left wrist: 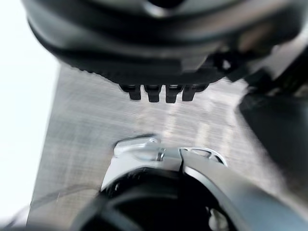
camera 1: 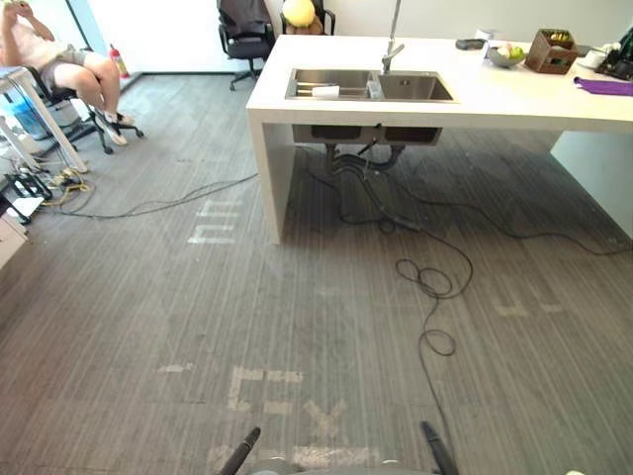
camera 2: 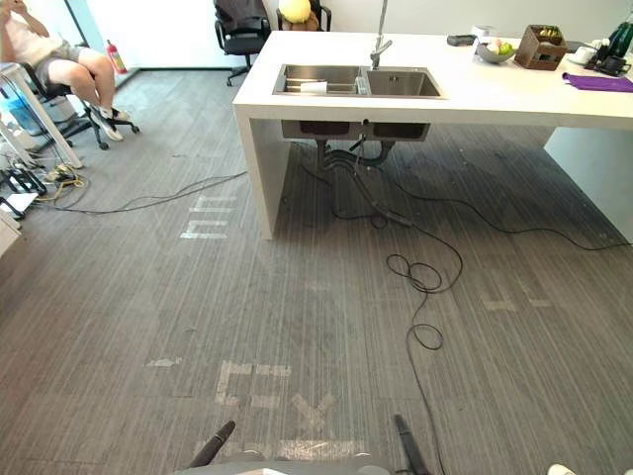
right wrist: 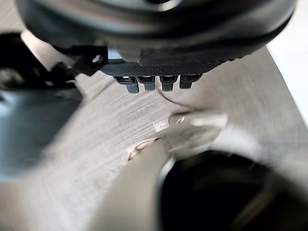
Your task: Walk over to the sink, pick up the cup, carry it to the dishwasher, place the cup inside the dishwasher, then close the dishwasher door
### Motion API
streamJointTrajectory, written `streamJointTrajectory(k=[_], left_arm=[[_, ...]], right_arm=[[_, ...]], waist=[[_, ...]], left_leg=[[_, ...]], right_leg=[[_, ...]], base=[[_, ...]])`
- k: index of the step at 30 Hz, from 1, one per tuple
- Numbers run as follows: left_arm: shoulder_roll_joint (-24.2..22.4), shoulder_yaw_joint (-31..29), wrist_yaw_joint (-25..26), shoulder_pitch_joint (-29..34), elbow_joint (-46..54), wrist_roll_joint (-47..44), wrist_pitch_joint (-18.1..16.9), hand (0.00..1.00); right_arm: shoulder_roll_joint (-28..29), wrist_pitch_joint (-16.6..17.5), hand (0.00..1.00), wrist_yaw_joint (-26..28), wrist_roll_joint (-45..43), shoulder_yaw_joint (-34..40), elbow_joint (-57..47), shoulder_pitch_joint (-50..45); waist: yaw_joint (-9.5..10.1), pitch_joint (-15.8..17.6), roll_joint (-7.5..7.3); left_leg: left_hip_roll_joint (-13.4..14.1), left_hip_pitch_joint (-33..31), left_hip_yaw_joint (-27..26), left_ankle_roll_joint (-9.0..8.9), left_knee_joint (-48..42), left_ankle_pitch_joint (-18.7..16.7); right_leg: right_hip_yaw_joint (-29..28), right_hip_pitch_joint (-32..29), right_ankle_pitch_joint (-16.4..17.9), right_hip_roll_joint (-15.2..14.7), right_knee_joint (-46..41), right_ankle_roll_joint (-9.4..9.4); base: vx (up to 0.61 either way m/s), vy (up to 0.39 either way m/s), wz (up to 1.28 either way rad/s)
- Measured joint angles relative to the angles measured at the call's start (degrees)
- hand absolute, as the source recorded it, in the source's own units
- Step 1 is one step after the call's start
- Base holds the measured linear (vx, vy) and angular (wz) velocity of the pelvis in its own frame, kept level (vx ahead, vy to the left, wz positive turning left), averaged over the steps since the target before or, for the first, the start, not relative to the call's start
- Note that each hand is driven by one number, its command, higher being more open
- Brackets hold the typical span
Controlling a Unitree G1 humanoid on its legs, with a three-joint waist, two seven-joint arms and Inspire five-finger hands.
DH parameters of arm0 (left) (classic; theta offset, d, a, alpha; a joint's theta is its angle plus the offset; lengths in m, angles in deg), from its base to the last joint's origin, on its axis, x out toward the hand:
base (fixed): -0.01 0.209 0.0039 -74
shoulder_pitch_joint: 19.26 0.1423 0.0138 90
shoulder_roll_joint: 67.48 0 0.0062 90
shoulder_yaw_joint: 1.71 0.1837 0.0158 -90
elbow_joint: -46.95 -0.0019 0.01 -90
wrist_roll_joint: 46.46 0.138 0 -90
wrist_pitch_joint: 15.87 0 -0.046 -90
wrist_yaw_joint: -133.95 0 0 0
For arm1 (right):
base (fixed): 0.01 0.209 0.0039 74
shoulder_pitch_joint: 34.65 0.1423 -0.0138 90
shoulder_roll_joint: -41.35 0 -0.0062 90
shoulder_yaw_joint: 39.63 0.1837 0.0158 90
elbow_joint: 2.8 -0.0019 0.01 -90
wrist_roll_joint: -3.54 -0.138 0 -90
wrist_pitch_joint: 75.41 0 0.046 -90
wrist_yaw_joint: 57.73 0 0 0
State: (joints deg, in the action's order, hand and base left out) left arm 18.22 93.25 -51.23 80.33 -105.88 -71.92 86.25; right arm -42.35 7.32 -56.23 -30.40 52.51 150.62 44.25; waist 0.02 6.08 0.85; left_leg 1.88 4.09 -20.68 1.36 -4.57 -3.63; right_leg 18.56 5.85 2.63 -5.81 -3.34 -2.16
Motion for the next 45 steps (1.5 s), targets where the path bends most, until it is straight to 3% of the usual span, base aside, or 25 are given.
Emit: streamJointTrajectory(k=[2, 8, 11, 15, 19, 31, 36, 39, 42, 45], left_arm=[[0.0, -0.2, -0.7, -1.1, -0.1, -2.9, -1.3, 1.0], [0.2, 0.6, -7.5, -3.2, 0.1, -4.0, -2.0, 1.0], [0.6, 1.8, -7.8, -3.9, 0.6, -5.2, -2.2, 1.0], [0.0, 1.9, -3.1, -5.0, 4.7, -8.5, -1.8, 1.0], [-3.0, 2.7, 4.8, -8.9, 7.4, -8.3, -2.5, 1.0], [-5.3, 6.7, 5.1, -10.4, 9.5, -6.5, 1.3, 1.0], [-5.6, 6.7, 7.9, -10.0, 9.5, -2.8, -1.5, 1.0], [-5.6, 6.6, 8.8, -9.7, 9.5, 3.8, -3.7, 1.0], [-5.4, 6.7, 9.1, -9.1, 10.9, 9.9, -4.2, 1.0], [-5.4, 6.7, 9.7, -8.4, 11.3, 9.7, -4.0, 1.0]], right_arm=[[0.4, -0.1, 1.0, 0.3, -0.9, 1.8, 1.2, 0.3], [1.2, 1.8, 1.0, 2.7, -9.2, 2.1, 0.9, 0.8], [1.3, 1.8, 1.0, 2.1, -10.6, 2.3, 0.4, 1.8], [1.7, 2.4, 1.0, 1.1, -10.7, 2.5, -1.5, 4.3], [3.0, 2.9, 1.0, 1.0, -11.0, 2.1, -3.8, 8.8], [4.2, 0.1, 1.0, 2.3, -11.0, 2.1, -5.7, 10.4], [4.3, 1.0, 1.0, 4.2, -9.1, 2.1, -6.9, 9.8], [4.2, 1.8, 1.0, 5.1, -8.7, 2.1, -7.6, 8.8], [4.1, 2.0, 1.0, 5.1, -8.5, 2.4, -7.7, 8.2], [4.0, 1.8, 1.0, 4.8, -6.3, 2.8, -7.6, 8.2]], waist=[[0.26, 0.4, 0.05], [-0.76, 1.5, -0.04], [-0.91, 1.9, -0.12], [-1.11, 2.3, -0.32], [-1.13, 2.6, -0.36], [-1.85, 3.0, -0.23], [-2.3, 3.4, -0.21], [-2.25, 3.7, -0.38], [-2.16, 4.2, -0.56], [-2.09, 4.3, -0.58]], left_leg=[[-0.7, 1.2, 0.0, 0.06, 4.5, 3.0], [-1.4, 5.9, 1.1, -1.22, 9.8, 4.9], [-1.5, 5.9, 1.4, -1.01, 9.8, 5.1], [-1.8, 5.8, 2.7, -0.62, 9.9, 5.4], [-2.0, 5.4, 3.1, -0.3, 9.9, 5.9], [-2.2, 4.6, 5.0, -0.63, 9.9, 6.3], [-2.0, 4.4, 4.9, -0.71, 9.9, 6.6], [-1.9, 4.2, 4.4, -0.72, 9.9, 6.6], [-2.1, 4.1, 4.2, -0.68, 10.0, 6.5], [-2.4, 4.3, 3.8, 0.09, 10.0, 5.9]], right_leg=[[0.5, 0.6, -1.8, 0.6, 3.0, 0.04], [2.1, 4.4, -1.5, 1.2, 4.7, -0.36], [2.4, 4.5, -1.5, 1.1, 4.8, -0.43], [3.4, 4.8, -1.5, 0.8, 4.8, -0.44], [3.7, 4.6, -1.7, 0.7, 4.7, -0.44], [5.8, 5.1, -1.6, 0.6, 5.1, -0.44], [5.5, 4.2, -1.4, 0.6, 4.1, -0.3], [5.2, 3.8, -1.1, 0.5, 3.5, -0.35], [5.2, 3.3, -0.9, 0.1, 2.6, -0.53], [5.0, 2.4, 0.5, -0.9, -0.4, -0.99]], base=[[0.05, -0.022, 0.05], [0.0, -0.008, 0.07], [-0.01, -0.002, 0.09], [-0.03, 0.004, 0.16], [-0.05, 0.015, 0.06], [0.0, 0.001, 0.08], [-0.06, 0.008, 0.0], [-0.03, 0.019, -0.04], [-0.01, 0.029, -0.01], [0.02, 0.051, -0.04]])
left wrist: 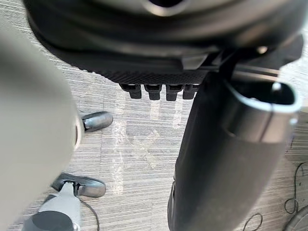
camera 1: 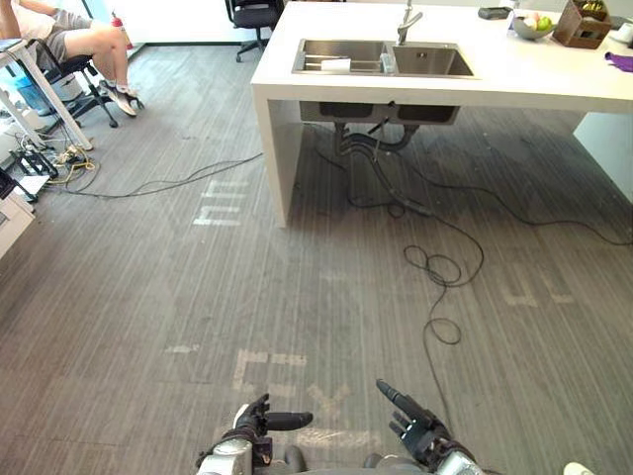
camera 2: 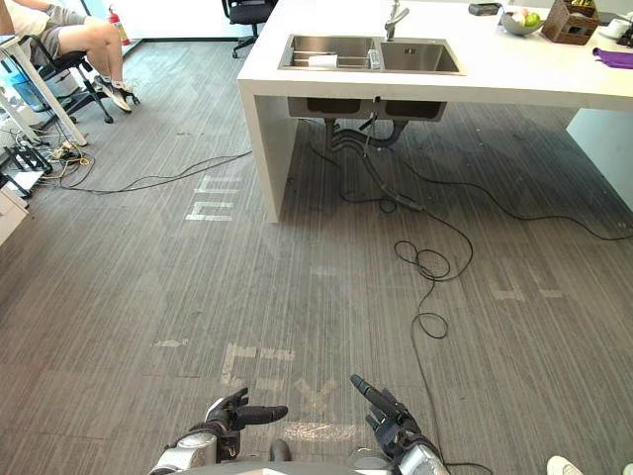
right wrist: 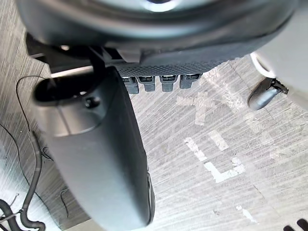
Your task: Walk over to the sink, pick up the cup, carry it to the dishwasher, place the cup inside the dishwasher, then close the dishwasher door
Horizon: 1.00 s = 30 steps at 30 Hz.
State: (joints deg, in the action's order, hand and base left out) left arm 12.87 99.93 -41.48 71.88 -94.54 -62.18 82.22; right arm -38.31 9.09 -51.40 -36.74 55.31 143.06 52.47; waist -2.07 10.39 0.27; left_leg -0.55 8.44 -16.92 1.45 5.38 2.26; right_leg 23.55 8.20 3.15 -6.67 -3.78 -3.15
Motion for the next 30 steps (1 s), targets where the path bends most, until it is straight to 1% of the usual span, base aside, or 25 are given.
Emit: streamJointTrajectory(k=[3, 4, 6, 7, 8, 9, 10, 11, 13, 14, 15, 16, 17, 18, 19, 21, 22, 23, 24, 25, 26, 27, 28, 29, 30], left_arm=[[0.1, -0.1, 0.2, 0.0, 0.0, 0.0, -0.2, 1.0], [0.3, -0.2, 0.1, 0.1, 0.1, 0.0, -0.5, 1.0], [1.1, -1.2, 0.2, 0.1, 0.2, -0.1, -1.3, 1.0], [1.6, -1.4, 0.5, 0.0, 0.1, -0.1, -1.9, 1.0], [2.3, -2.1, 0.6, 0.3, 0.1, -0.2, -2.4, 1.0], [2.6, -2.9, 0.8, 0.4, 0.1, -0.8, -2.7, 1.0], [2.5, -4.0, 1.4, 1.1, 0.4, -1.7, -3.1, 1.0], [2.6, -4.5, 1.6, 1.8, 2.0, -1.8, -3.1, 1.0], [2.9, -4.3, 1.6, 1.8, 3.8, -0.4, -3.0, 1.0], [3.0, -3.7, 1.6, 1.6, 5.5, 0.3, -2.9, 1.0], [3.4, -2.9, 1.6, 1.2, 6.3, 0.3, -2.8, 1.0], [4.1, -1.3, 1.5, -0.1, 7.3, 0.1, -2.4, 1.0], [4.1, -1.1, 1.6, -0.4, 9.3, -0.1, -1.8, 1.0], [4.1, -1.1, 1.7, -0.4, 10.1, -0.6, -1.7, 1.0], [3.9, -1.1, 1.8, -0.5, 10.9, -2.1, -1.3, 1.0], [3.9, -1.1, 1.7, -0.9, 11.0, -3.4, -1.0, 1.0], [3.6, -1.1, 1.6, -1.0, 10.9, -3.6, -1.1, 1.0], [3.6, -0.9, 1.4, -0.9, 10.6, -3.6, -1.0, 1.0], [3.3, -0.5, 1.0, -0.8, 9.1, -3.5, -1.1, 1.0], [2.7, -0.5, 0.2, -0.8, 6.8, -3.6, -1.7, 1.0], [2.1, -0.5, 0.0, -0.9, 5.4, -3.7, -2.1, 1.0], [0.4, -0.5, -0.7, -0.4, 4.0, -5.2, -2.8, 1.0], [0.1, -0.5, -0.8, -0.2, 4.0, -5.5, -3.0, 1.0], [-0.6, -0.6, -1.0, 0.5, 4.0, -6.5, -4.0, 1.0], [-0.9, -0.7, -1.0, 0.5, 4.0, -7.3, -4.3, 1.0]], right_arm=[[0.0, 0.0, 1.0, -0.3, -0.1, 0.4, 0.1, 0.1], [-0.2, 0.0, 1.0, -0.7, -0.3, 0.4, 0.1, 0.5], [-0.4, 0.8, 1.0, -1.6, -0.9, 0.3, 0.3, 2.0], [-0.4, 1.5, 1.0, -2.1, -1.4, 0.3, 0.9, 3.1], [-0.4, 1.8, 1.0, -2.5, -1.8, 0.3, 1.3, 3.4], [-0.3, 1.9, 1.0, -2.6, -2.6, 0.3, 1.5, 3.4], [-0.4, 2.4, 1.0, -2.5, -3.5, 0.3, 1.3, 3.4], [-0.8, 3.3, 1.0, -2.1, -3.5, 0.4, 0.2, 3.4], [-0.8, 3.7, 1.0, -2.2, -2.7, 0.2, -2.6, 2.4], [-0.8, 3.6, 1.0, -2.8, -2.4, -0.9, -4.9, 1.8], [-0.8, 3.5, 1.0, -3.3, -2.4, -1.3, -5.9, 1.8], [-0.7, 3.1, 1.0, -4.7, -2.6, -2.0, -7.7, 1.9], [-0.3, 2.8, 1.0, -5.6, -2.8, -2.0, -8.4, 2.1], [-0.1, 2.7, 1.0, -6.0, -2.9, -2.0, -8.7, 2.1], [-0.2, 2.0, 1.0, -6.6, -3.0, -1.7, -9.1, 2.1], [-0.2, 0.8, 1.0, -6.5, -3.0, -0.6, -9.0, 1.5], [-0.6, 0.7, 1.0, -6.3, -3.5, 0.3, -9.0, 1.5], [-0.7, 0.7, 1.0, -6.2, -3.6, 1.1, -9.0, 1.5], [-0.9, 0.7, 1.0, -6.0, -3.6, 2.0, -8.9, 1.0], [-1.4, 0.6, 1.0, -5.7, -3.6, 2.7, -8.3, 0.4], [-1.8, 0.5, 1.0, -5.4, -3.6, 3.3, -7.5, 0.5], [-3.2, 0.0, 1.0, -4.1, -2.5, 3.8, -5.8, -0.1], [-3.4, -0.1, 1.0, -3.8, -2.2, 3.7, -5.6, -0.4], [-3.8, -0.5, 1.0, -2.8, -0.4, 3.6, -5.4, -1.8], [-3.8, -0.5, 1.0, -2.5, 0.8, 3.6, -4.9, -2.3]], waist=[[0.36, 0.0, -0.03], [0.99, 0.0, -0.07], [2.18, 0.4, -0.35], [2.2, 1.2, -1.26], [2.56, 1.2, -2.56], [2.95, 1.5, -2.98], [2.84, 2.0, -2.83], [2.67, 3.1, -2.65], [2.6, 3.7, -2.04], [2.68, 4.1, -2.13], [2.65, 4.6, -2.08], [2.71, 5.4, -1.97], [2.65, 5.9, -2.5], [2.72, 6.4, -2.23], [2.69, 6.5, -2.73], [2.56, 6.7, -2.86], [2.19, 6.7, -1.13], [1.96, 6.3, -0.32], [1.63, 5.3, 1.17], [1.38, 4.4, 2.01], [1.32, 4.3, 2.04], [0.85, 3.8, 2.79], [0.85, 3.8, 2.87], [0.88, 3.8, 3.44], [0.89, 4.0, 3.72]], left_leg=[[-0.2, 0.1, -0.5, 1.17, 0.0, -0.8], [0.1, -0.2, -1.3, 1.52, -0.1, -1.0], [0.8, -1.0, -2.9, 2.71, -1.4, -1.2], [0.5, -1.1, -2.7, 2.73, -4.0, -2.4], [0.7, -1.5, -2.6, 2.58, -7.1, -4.2], [0.8, -1.4, -2.7, 2.46, -8.3, -5.1], [0.9, -0.6, -2.4, 2.37, -9.4, -6.4], [1.1, 0.8, -2.0, 2.78, -10.2, -7.6], [2.3, 0.9, -0.5, 1.92, -12.3, -9.3], [2.7, 0.9, 0.1, 1.61, -12.9, -9.8], [2.9, 0.8, 0.3, 1.47, -13.2, -10.0], [3.3, 0.4, 0.7, 0.93, -14.3, -10.6], [3.8, 0.0, 0.7, -0.13, -15.8, -12.0], [3.8, 0.1, 0.8, -0.71, -16.6, -12.7], [4.0, 0.3, 1.2, -1.83, -18.4, -14.6], [4.8, 1.2, 2.5, -4.09, -20.4, -17.3], [7.3, 1.1, 2.6, -5.19, -21.5, -18.7], [8.6, 1.2, 2.6, -5.78, -21.5, -19.2], [11.1, 2.0, 2.5, -5.45, -21.0, -20.5], [12.4, 2.1, 2.0, -5.0, -25.4, -20.4], [13.0, 0.6, 1.3, -5.03, -31.6, -19.8], [17.1, -3.9, -1.9, -4.29, -43.8, -12.4], [17.7, -4.6, -1.8, -4.44, -45.6, -10.7], [20.1, -7.8, -0.4, -5.62, -53.3, -4.3], [21.5, -9.8, 0.0, -5.8, -58.1, -4.5]], right_leg=[[-0.2, -2.4, 1.4, -1.4, -5.3, -1.52], [-0.8, -5.3, 1.7, -2.2, -10.2, -2.11], [0.6, -11.8, 3.6, -5.8, -25.8, 0.82], [2.4, -14.8, 3.5, -10.5, -39.6, 2.59], [2.1, -15.1, -1.8, -12.6, -44.4, 3.49], [1.3, -15.0, -2.4, -12.9, -45.2, 2.63], [0.3, -15.8, -5.3, -13.9, -48.6, 1.86], [-1.3, -17.7, -3.5, -13.7, -52.3, 0.42], [-1.9, -19.5, 3.0, -11.3, -48.6, 0.49], [-2.6, -21.1, 3.5, -9.4, -41.5, 0.2], [-3.1, -21.8, 3.4, -8.6, -36.8, 0.05], [-4.3, -23.1, 1.8, -6.9, -25.9, -0.67], [-4.7, -23.0, -1.1, -6.3, -15.2, -2.37], [-4.5, -22.9, -2.0, -6.4, -11.5, -2.73], [-4.0, -22.1, -2.5, -6.8, -7.6, -2.84], [-4.4, -19.3, -3.6, -6.4, -4.7, -1.92], [-4.5, -20.0, -5.3, -4.4, -6.6, -1.01], [-4.5, -20.8, -5.3, -3.4, -8.3, -1.01], [-3.8, -21.6, -5.2, -1.4, -10.8, -0.72], [-2.7, -21.7, -4.6, -0.4, -12.7, 2.04], [-2.7, -21.6, -3.6, -0.2, -13.8, 4.53], [-2.7, -19.6, -1.4, 1.0, -14.2, 6.11], [-2.7, -19.1, -0.9, 1.3, -14.1, 6.37], [-3.1, -16.2, 0.6, 2.7, -12.1, 7.76], [-3.1, -14.1, 0.9, 3.6, -11.0, 8.27]], base=[[0.03, 0.067, -0.1], [0.03, 0.09, -0.34], [0.04, 0.059, -0.33], [0.09, 0.0, -0.12], [0.13, -0.026, -0.08], [0.13, -0.055, -0.03], [0.12, -0.072, -0.02], [0.09, -0.076, 0.09], [0.08, -0.105, 0.33], [0.1, -0.113, 0.39], [0.13, -0.12, 0.27], [0.16, -0.137, 0.2], [0.17, -0.151, 0.17], [0.22, -0.198, 0.12], [0.28, -0.266, 0.18], [0.34, -0.32, 0.2], [0.3, -0.267, 0.07], [0.39, -0.312, 0.03], [0.54, -0.323, 0.02], [0.57, -0.32, -0.03], [0.72, -0.359, -0.13], [0.43, -0.21, -0.16], [0.55, -0.236, -0.2], [0.35, -0.112, -0.13], [0.57, -0.173, -0.13]])
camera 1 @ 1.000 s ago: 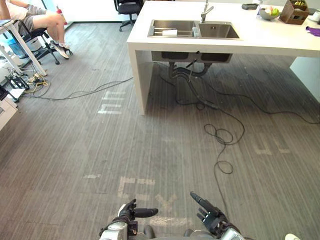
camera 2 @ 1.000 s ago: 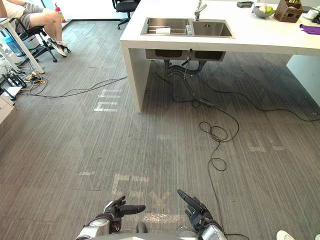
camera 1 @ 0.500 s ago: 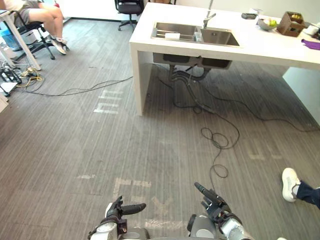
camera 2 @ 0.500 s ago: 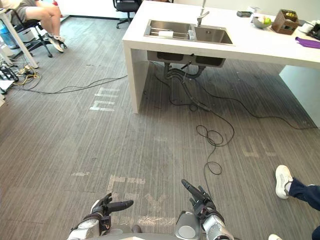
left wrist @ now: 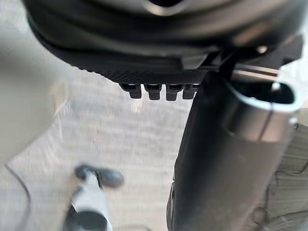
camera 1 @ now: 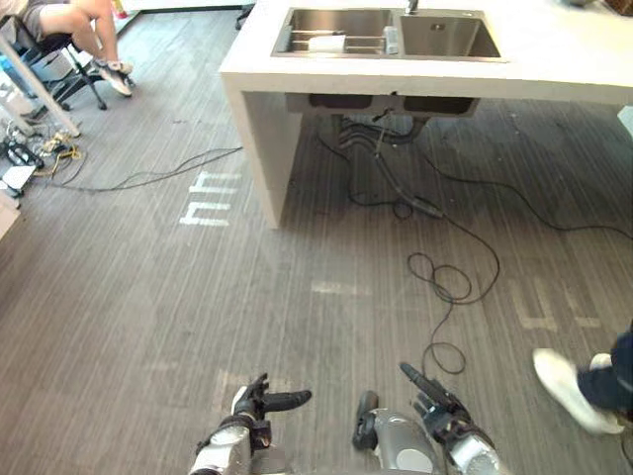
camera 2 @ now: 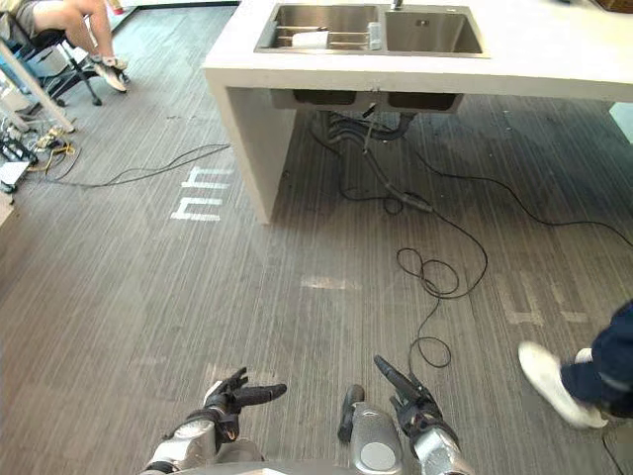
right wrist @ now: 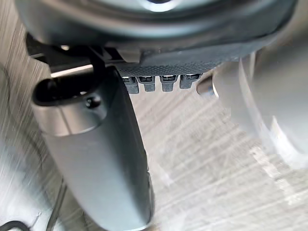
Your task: Walk over to the sink, pick up the cup, carry it to the dishwasher, place the cup inside the dishwasher, then close the dishwasher door
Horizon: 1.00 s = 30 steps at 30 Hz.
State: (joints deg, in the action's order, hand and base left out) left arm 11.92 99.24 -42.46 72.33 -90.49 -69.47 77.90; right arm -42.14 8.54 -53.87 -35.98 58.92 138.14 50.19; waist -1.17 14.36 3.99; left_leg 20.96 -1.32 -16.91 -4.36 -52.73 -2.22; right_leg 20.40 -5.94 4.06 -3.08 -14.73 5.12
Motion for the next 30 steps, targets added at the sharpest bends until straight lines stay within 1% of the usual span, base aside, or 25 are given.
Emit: streamJointTrajectory(k=[1, 2, 3, 4, 5, 6, 7, 8, 10, 11, 12, 13, 14, 15, 17, 18, 19, 22, 24, 25, 26, 27, 28, 29, 30], left_arm=[[0.0, -1.1, -0.1, -0.3, 0.5, -1.3, -0.9, 1.0], [0.0, -2.3, -0.1, -0.5, 0.9, -3.0, -1.1, 1.0], [0.1, -2.7, -0.1, -0.4, 1.2, -3.5, -1.2, 1.0], [0.1, -3.1, -0.1, -0.1, 2.7, -4.1, -1.3, 1.0], [-0.1, -3.1, 0.0, 0.0, 4.2, -4.1, -1.4, 1.0], [-0.3, -3.1, 0.1, 0.2, 5.0, -4.1, -1.5, 1.0], [-0.7, -3.2, 0.3, 0.6, 5.9, -4.5, -1.7, 1.0], [-1.3, -3.3, 0.5, 1.1, 6.6, -5.3, -1.7, 1.0], [-2.4, -3.1, 0.8, 1.7, 7.0, -5.3, -2.1, 1.0], [-2.6, -2.4, 0.8, 2.4, 7.0, -5.3, -2.2, 1.0], [-2.5, -1.9, 0.8, 2.8, 7.0, -5.2, -2.5, 1.0], [-1.9, -1.9, 0.7, 3.0, 7.0, -5.1, -3.8, 1.0], [-1.4, -1.9, 0.8, 2.7, 7.3, -5.0, -5.1, 1.0], [-1.4, -2.0, 0.8, 2.4, 7.4, -5.0, -5.9, 1.0], [-1.0, -2.1, 1.6, 2.2, 9.2, -4.3, -7.6, 1.0], [-0.5, -2.1, 2.2, 2.3, 10.7, -3.9, -8.3, 1.0], [0.0, -2.2, 2.8, 2.3, 12.3, -3.9, -8.7, 1.0], [0.4, -2.1, 3.4, 3.5, 16.6, -3.7, -10.1, 1.0], [0.1, -2.1, 3.9, 3.6, 19.3, -1.5, -11.4, 1.0], [0.0, -2.0, 4.4, 3.5, 21.7, 0.2, -12.7, 1.0], [0.1, -1.9, 5.4, 3.5, 25.3, 2.0, -13.2, 1.0], [0.1, -1.8, 5.8, 3.5, 27.3, 2.7, -13.5, 1.0], [0.2, -1.3, 6.8, 3.5, 31.4, 3.9, -13.9, 1.0], [0.1, -1.0, 8.0, 3.6, 35.6, 5.0, -14.0, 1.0], [0.0, -0.8, 8.7, 3.7, 37.5, 5.1, -14.2, 1.0]], right_arm=[[-0.3, -0.3, 1.0, 0.1, 1.7, 0.0, 2.2, 0.0], [-0.3, -0.6, 1.0, 0.1, 2.2, 0.0, 4.1, 0.0], [-0.2, -0.6, 1.0, 0.2, 2.2, 0.0, 4.8, 0.0], [-0.1, -0.6, 1.0, 0.6, 2.0, -0.1, 5.1, 0.4], [-0.2, -0.6, 1.0, 1.0, 1.3, 0.1, 5.1, 1.5], [-0.2, -0.5, 1.0, 1.1, 1.2, 0.2, 5.1, 2.3], [0.0, -0.3, 1.0, 1.2, 1.1, 0.4, 5.1, 3.3], [0.5, 0.1, 1.0, 1.5, 1.2, 1.3, 5.0, 3.9], [0.5, 0.1, 1.0, 1.6, 1.1, 2.4, 5.1, 3.8], [0.4, 0.1, 1.0, 1.7, 1.1, 2.4, 5.3, 2.8], [0.5, 0.1, 1.0, 1.8, 1.0, 2.4, 5.5, 2.1], [1.0, -0.2, 1.0, 1.9, 0.6, 2.3, 6.0, 1.1], [1.3, -0.7, 1.0, 2.3, 0.3, 2.3, 6.2, -0.1], [1.4, -0.7, 1.0, 2.3, 0.3, 2.3, 6.3, -0.2], [1.1, -0.5, 1.0, 2.3, 0.4, 2.3, 6.8, -0.1], [1.0, -0.1, 1.0, 2.2, 0.7, 2.3, 7.4, 0.1], [1.1, 0.3, 1.0, 1.7, 1.4, 2.3, 8.0, 0.3], [1.3, 0.6, 1.0, 1.2, 1.4, 3.2, 9.3, 0.2], [1.8, 0.6, 1.0, 1.3, 1.4, 5.3, 9.4, 0.0], [1.9, 0.6, 1.0, 1.2, 1.4, 6.3, 9.5, 0.0], [2.0, 0.7, 1.0, 1.2, 1.3, 7.3, 9.6, 0.0], [2.0, 0.8, 1.0, 1.1, 1.2, 7.7, 9.6, 0.0], [2.0, 1.2, 1.0, 1.3, 0.4, 9.1, 9.4, 0.1], [2.0, 1.8, 1.0, 1.7, -0.8, 10.9, 9.4, 0.0], [2.0, 2.0, 1.0, 2.0, -1.2, 11.8, 9.4, -0.2]], waist=[[0.02, 0.1, -0.01], [0.2, 0.4, -0.42], [0.43, 0.7, -0.75], [0.97, 0.7, -0.83], [1.4, 0.8, -0.84], [1.41, 0.9, -0.8], [1.59, 0.9, -0.83], [1.56, 1.0, -0.69], [1.52, 1.2, 0.21], [1.32, 1.4, 1.16], [1.38, 1.3, 1.49], [1.4, 1.0, 1.24], [1.28, 0.8, -0.19], [1.32, 0.9, -0.53], [1.44, 0.8, -0.66], [1.55, 0.9, -0.78], [1.7, 1.0, -1.21], [2.13, -1.2, -2.48], [2.4, -2.5, -3.65], [2.48, -3.3, -4.58], [2.6, -3.9, -5.48], [2.74, -4.1, -5.73], [2.76, -4.2, -5.83], [2.7, -4.2, -5.43], [2.66, -4.2, -4.91]], left_leg=[[1.2, -3.5, 0.0, 0.27, -7.2, -2.9], [0.9, -5.5, -0.4, -0.07, -9.2, -5.3], [0.7, -6.1, -1.2, 0.01, -8.2, -6.1], [-0.4, -7.2, -3.3, 0.45, -2.8, -7.2], [-2.6, -8.5, -4.5, 0.45, 7.0, -7.3], [-4.0, -9.0, -4.1, 0.22, 13.4, -7.1], [-7.0, -9.2, -2.9, -1.11, 26.5, -6.0], [-9.4, -9.0, -0.9, -2.88, 37.6, -3.1], [-10.5, -9.0, -0.5, -3.2, 45.9, 0.1], [-10.2, -9.0, -2.6, -2.81, 46.0, 0.4], [-9.8, -8.7, -3.3, -0.72, 45.4, 2.4], [-9.3, -8.2, -6.2, 1.97, 43.4, 6.5], [-10.1, -8.5, -8.8, 3.48, 42.0, 7.5], [-10.6, -8.9, -9.4, 3.82, 41.3, 7.6], [-12.0, -11.1, -9.4, 6.1, 38.3, 6.5], [-12.6, -12.1, -9.6, 7.92, 36.1, 5.1], [-13.4, -12.3, -9.6, 9.08, 34.2, 3.1], [-15.7, -11.9, -10.2, 9.66, 34.5, 0.6], [-18.1, -10.5, -10.6, 9.77, 36.7, 0.2], [-19.5, -9.6, -10.7, 10.2, 37.3, -0.5], [-20.7, -8.6, -10.6, 10.4, 37.8, -1.4], [-21.3, -7.8, -10.5, 10.46, 38.3, -1.7], [-22.1, -5.6, -9.8, 10.52, 40.0, -1.9], [-22.5, -3.1, -8.7, 10.22, 41.9, -2.1], [-22.5, -1.7, -7.9, 9.77, 43.0, -2.1]], right_leg=[[-0.1, 3.6, 0.5, 1.1, 2.0, 0.82], [-0.2, 7.9, 0.7, 1.8, 4.0, 0.48], [-0.5, 9.9, 0.7, 2.1, 5.1, 0.45], [-1.6, 12.6, 0.7, 2.4, 6.9, 0.44], [-3.0, 14.0, 0.7, 2.2, 8.2, 0.36], [-3.6, 14.4, 0.7, 2.1, 8.5, 0.33], [-4.8, 15.3, 1.1, 1.6, 9.0, -0.57], [-5.6, 16.9, 2.0, 1.2, 9.7, -1.91], [-6.3, 20.4, 3.7, 1.3, 11.0, -3.98], [-6.4, 22.8, 5.5, 1.7, 10.9, -5.24], [-6.5, 23.9, 6.8, 1.9, 10.4, -5.88], [-6.1, 25.2, 9.1, 0.9, 9.1, -7.17], [-5.2, 25.4, 11.0, -1.2, 8.1, -8.08], [-4.9, 25.3, 11.7, -2.0, 7.8, -8.09], [-4.7, 24.6, 11.9, -3.8, 7.6, -8.04], [-4.6, 24.5, 11.7, -4.7, 7.0, -8.21], [-4.5, 24.5, 11.6, -5.9, 5.3, -8.41], [-4.6, 21.0, 11.1, -9.2, -2.4, -9.36], [-4.7, 17.5, 9.8, -12.4, -10.5, -11.7], [-5.0, 14.8, 8.0, -14.7, -16.8, -14.57], [-5.5, 11.7, 4.8, -17.1, -23.8, -16.98], [-5.8, 9.9, 2.2, -18.2, -27.4, -17.6], [-6.2, 6.7, -2.4, -20.0, -34.6, -17.37], [-4.6, 4.2, -1.0, -21.2, -41.1, -15.3], [-2.8, 3.4, 0.8, -21.5, -43.0, -13.29]], base=[[0.63, -0.178, -0.11], [0.51, -0.147, -0.16], [0.54, -0.14, -0.35], [0.42, -0.068, -0.56], [0.49, -0.064, -0.63], [0.36, 0.02, -0.68], [0.32, 0.078, -0.6], [0.32, 0.106, -0.51], [0.3, 0.193, -0.24], [0.29, 0.26, -0.1], [0.31, 0.293, 0.07], [0.32, 0.261, 0.26], [0.4, 0.284, 0.32], [0.38, 0.264, 0.32], [0.29, 0.209, 0.15], [0.31, 0.214, 0.17], [0.24, 0.168, 0.17], [0.3, 0.199, 0.11], [0.25, 0.172, 0.08], [0.27, 0.165, 0.11], [0.27, 0.153, 0.11], [0.32, 0.15, 0.14], [0.31, 0.138, 0.19], [0.3, 0.129, 0.23], [0.24, 0.089, 0.36]])
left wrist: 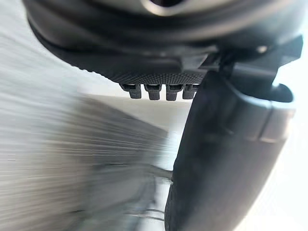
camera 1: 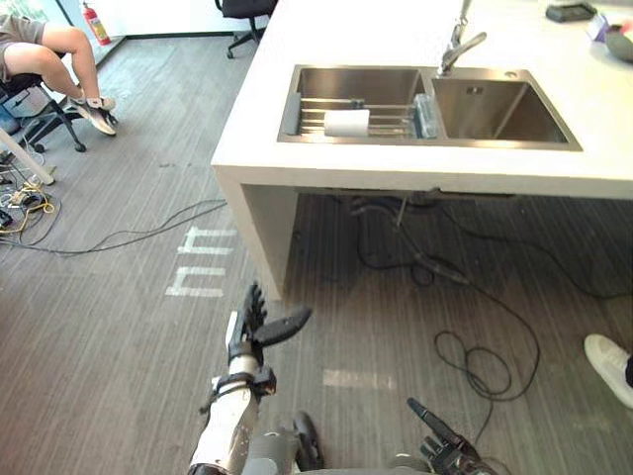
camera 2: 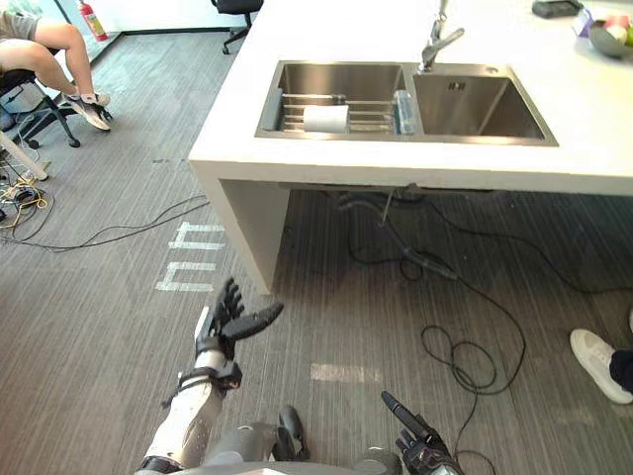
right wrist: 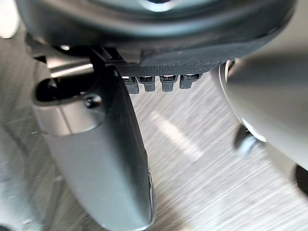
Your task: Walk over to the sink, pick up the cup, carry it to the dishwasher, place the cup inside the dishwasher, then close the dishwasher door
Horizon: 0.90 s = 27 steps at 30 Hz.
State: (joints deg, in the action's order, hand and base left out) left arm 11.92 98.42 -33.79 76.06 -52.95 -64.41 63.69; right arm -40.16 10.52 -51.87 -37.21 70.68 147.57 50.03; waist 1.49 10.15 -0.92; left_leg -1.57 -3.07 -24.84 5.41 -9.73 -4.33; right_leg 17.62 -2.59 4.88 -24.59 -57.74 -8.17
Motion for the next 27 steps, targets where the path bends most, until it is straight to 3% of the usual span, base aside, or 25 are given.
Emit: streamJointTrajectory(k=[1, 2, 3, 4, 6, 7, 8, 9, 10, 11, 12, 13, 14, 18, 21, 22, 23, 24, 25, 26, 27], left_arm=[[-0.3, 0.1, 0.7, 0.5, 4.0, 0.0, -0.2, 1.0], [-0.3, -0.1, 1.1, 0.7, 7.7, 0.0, -1.1, 1.0], [-0.3, -0.2, 1.2, 0.6, 9.1, 0.0, -1.7, 1.0], [0.3, -0.7, 1.2, 0.1, 11.0, 0.0, -3.2, 1.0], [1.5, -1.4, 1.3, -1.4, 12.0, 0.1, -4.1, 1.0], [3.0, -1.7, 1.3, -2.4, 12.0, 0.0, -4.4, 1.0], [5.0, -2.1, 1.2, -3.1, 12.1, -0.2, -5.1, 1.0], [5.5, -2.3, 1.1, -3.1, 12.3, -0.3, -5.2, 1.0], [7.2, -3.5, 0.8, -2.8, 13.4, -0.9, -5.9, 1.0], [6.6, -4.3, 0.8, -2.4, 13.8, -1.6, -6.0, 1.0], [5.1, -5.3, 0.8, -2.0, 15.7, -1.9, -6.0, 1.0], [4.3, -5.6, 0.9, -2.0, 18.3, -1.7, -6.1, 1.0], [3.9, -5.2, 1.0, -2.0, 19.3, -1.3, -6.0, 1.0], [3.5, -3.2, 1.7, -4.9, 21.5, -0.2, -4.5, 1.0], [3.0, -4.3, 1.5, -5.3, 21.7, -0.8, -4.5, 1.0], [2.6, -5.5, 1.5, -5.3, 21.7, -1.3, -4.5, 1.0], [2.4, -6.7, 1.5, -4.8, 21.7, -1.4, -4.4, 1.0], [2.5, -7.4, 1.5, -4.5, 22.0, -1.7, -4.3, 1.0], [2.6, -7.5, 1.5, -4.6, 22.5, -2.8, -4.0, 1.0], [2.7, -7.2, 1.0, -4.5, 22.6, -4.4, -3.3, 1.0], [2.7, -6.9, 0.5, -4.5, 22.8, -5.0, -3.1, 1.0]], right_arm=[[-0.2, 0.6, 1.0, 0.3, -0.5, 1.3, -0.1, -0.6], [-0.4, 1.2, 1.0, 0.4, -0.4, 1.9, -0.3, -1.2], [-0.5, 1.7, 1.0, 0.3, -0.4, 1.9, -0.4, -1.4], [-0.5, 2.6, 1.0, 0.0, -0.4, 2.3, -1.0, -1.9], [-0.5, 2.8, 1.0, 0.0, -0.7, 4.5, -1.5, -1.9], [-0.5, 2.7, 1.0, 0.2, -0.8, 6.2, -1.4, -1.9], [-0.1, 2.2, 1.0, 0.5, -0.6, 8.0, -0.1, -2.5], [0.1, 1.8, 1.0, 0.6, -0.5, 8.2, 0.2, -2.7], [1.5, 1.1, 1.0, 0.9, -0.3, 9.0, 2.4, -3.9], [1.4, 0.8, 1.0, 1.2, -0.3, 9.7, 3.4, -4.2], [1.2, 0.3, 1.0, 1.7, -0.6, 11.5, 4.5, -4.3], [1.2, -0.3, 1.0, 2.1, -0.7, 12.8, 5.6, -4.5], [1.1, -0.5, 1.0, 2.3, -0.7, 13.3, 6.1, -4.4], [2.0, -0.7, 1.0, 3.9, -0.6, 14.0, 6.3, -6.1], [1.8, -0.7, 1.0, 4.6, -0.4, 13.4, 6.3, -6.6], [1.7, -0.8, 1.0, 4.9, 0.4, 12.7, 6.4, -6.9], [1.6, -1.0, 1.0, 4.9, 0.5, 11.1, 6.3, -7.6], [1.6, -1.3, 1.0, 4.9, 0.4, 10.3, 6.3, -7.9], [1.1, -1.6, 1.0, 4.8, 0.4, 10.4, 6.9, -8.1], [-0.1, -1.8, 1.0, 4.4, 0.4, 10.6, 6.9, -8.4], [-0.5, -2.0, 1.0, 4.1, 0.4, 10.6, 6.7, -8.3]], waist=[[-0.29, -0.6, 1.24], [-0.38, -0.8, 2.25], [-0.57, -0.8, 2.72], [-1.2, -0.5, 3.76], [-1.81, -0.1, 4.68], [-2.45, 0.2, 5.13], [-2.6, 0.2, 4.1], [-2.48, 0.0, 3.51], [-2.16, -0.5, 1.12], [-1.86, -0.7, 1.5], [-1.67, -0.9, 3.16], [-1.42, -0.9, 3.69], [-1.48, -0.8, 4.44], [-2.76, -1.2, 5.15], [-2.89, -1.3, 5.18], [-2.99, -1.2, 5.35], [-3.07, -1.5, 5.98], [-2.93, -1.9, 5.41], [-3.37, -1.1, 6.0], [-3.04, 0.6, 6.33], [-2.88, 1.0, 6.34]], left_leg=[[0.1, 2.3, 1.4, -1.08, 2.5, 0.2], [0.6, 4.3, 2.5, -1.78, 4.4, 0.5], [0.9, 5.0, 3.2, -2.12, 4.9, 0.5], [1.6, 6.1, 4.6, -2.88, 5.3, 0.3], [2.9, 7.6, 6.9, -3.9, 4.8, -0.3], [3.7, 8.6, 9.1, -5.13, 3.8, -1.0], [4.5, 10.2, 11.7, -7.62, 2.6, -2.8], [4.6, 10.5, 12.1, -8.19, 2.4, -3.2], [3.9, 11.7, 13.9, -9.85, 2.2, -4.3], [4.9, 11.8, 14.1, -10.11, 2.1, -5.0], [7.2, 11.3, 14.6, -11.27, 1.9, -5.5], [8.5, 10.9, 14.8, -12.18, 2.1, -5.4], [9.6, 11.0, 14.8, -12.42, 2.3, -5.4], [13.7, 13.6, 14.4, -12.55, 4.6, -5.8], [14.2, 13.6, 13.3, -12.35, 4.0, -7.2], [14.5, 13.5, 12.9, -10.81, 2.6, -8.9], [14.8, 13.6, 12.2, -4.19, 0.7, -11.2], [14.7, 13.1, 11.6, -2.13, -2.7, -11.3], [17.1, 7.9, 11.5, -2.33, -16.9, -8.6], [19.1, 2.6, 12.1, -3.64, -30.2, -6.0], [18.3, 1.2, 11.9, -5.94, -32.0, -7.9]], right_leg=[[4.1, -1.9, 4.3, -0.4, -0.7, 3.68], [7.4, -4.5, 7.6, -0.1, 2.9, 4.82], [8.5, -5.8, 8.7, 0.2, 6.1, 4.87], [8.8, -8.1, 8.8, 1.5, 14.6, 4.55], [6.2, -11.0, 6.7, 2.9, 25.8, 3.62], [4.7, -12.1, 3.7, 3.0, 29.9, 3.6], [4.5, -12.0, -3.6, 3.0, 32.2, 3.9], [4.5, -12.0, -6.7, 2.9, 32.7, 4.1], [5.6, -11.0, -13.2, 2.0, 32.2, 5.34], [6.4, -10.3, -10.6, 2.8, 32.1, 4.27], [7.7, -9.5, -7.2, 4.6, 33.1, 4.09], [8.6, -8.9, -3.7, 6.4, 34.8, 5.68], [9.2, -8.9, -3.3, 7.5, 34.7, 5.74], [10.2, -7.6, 0.3, 12.6, 34.7, 7.26], [9.4, -8.8, 1.9, 12.9, 32.8, 7.06], [8.9, -9.4, 3.4, 12.8, 30.7, 7.2], [9.3, -9.3, 5.1, 12.7, 29.0, 7.87], [9.6, -8.7, 6.4, 12.7, 29.1, 8.36], [9.8, -6.5, 7.5, 13.3, 29.9, 8.3], [9.4, -1.6, 7.3, 13.9, 33.5, 8.32], [9.2, 0.3, 7.0, 13.6, 34.8, 8.44]], base=[[0.24, 0.049, 0.38], [0.23, 0.019, 0.4], [0.22, -0.054, 0.47], [0.22, -0.124, 0.61], [0.24, -0.182, 0.74], [0.34, -0.353, 0.99], [0.36, -0.391, 0.91], [0.4, -0.478, 0.81], [0.22, -0.271, 0.4], [0.28, -0.375, 0.38], [0.29, -0.392, 0.11], [0.33, -0.452, 0.04], [0.26, -0.378, -0.06], [0.15, -0.173, -0.15], [0.09, -0.034, -0.17], [0.13, -0.023, -0.27], [0.17, -0.043, -0.25], [0.23, -0.086, -0.14], [0.31, -0.111, -0.1], [0.3, -0.088, -0.08], [0.29, -0.042, -0.05]])
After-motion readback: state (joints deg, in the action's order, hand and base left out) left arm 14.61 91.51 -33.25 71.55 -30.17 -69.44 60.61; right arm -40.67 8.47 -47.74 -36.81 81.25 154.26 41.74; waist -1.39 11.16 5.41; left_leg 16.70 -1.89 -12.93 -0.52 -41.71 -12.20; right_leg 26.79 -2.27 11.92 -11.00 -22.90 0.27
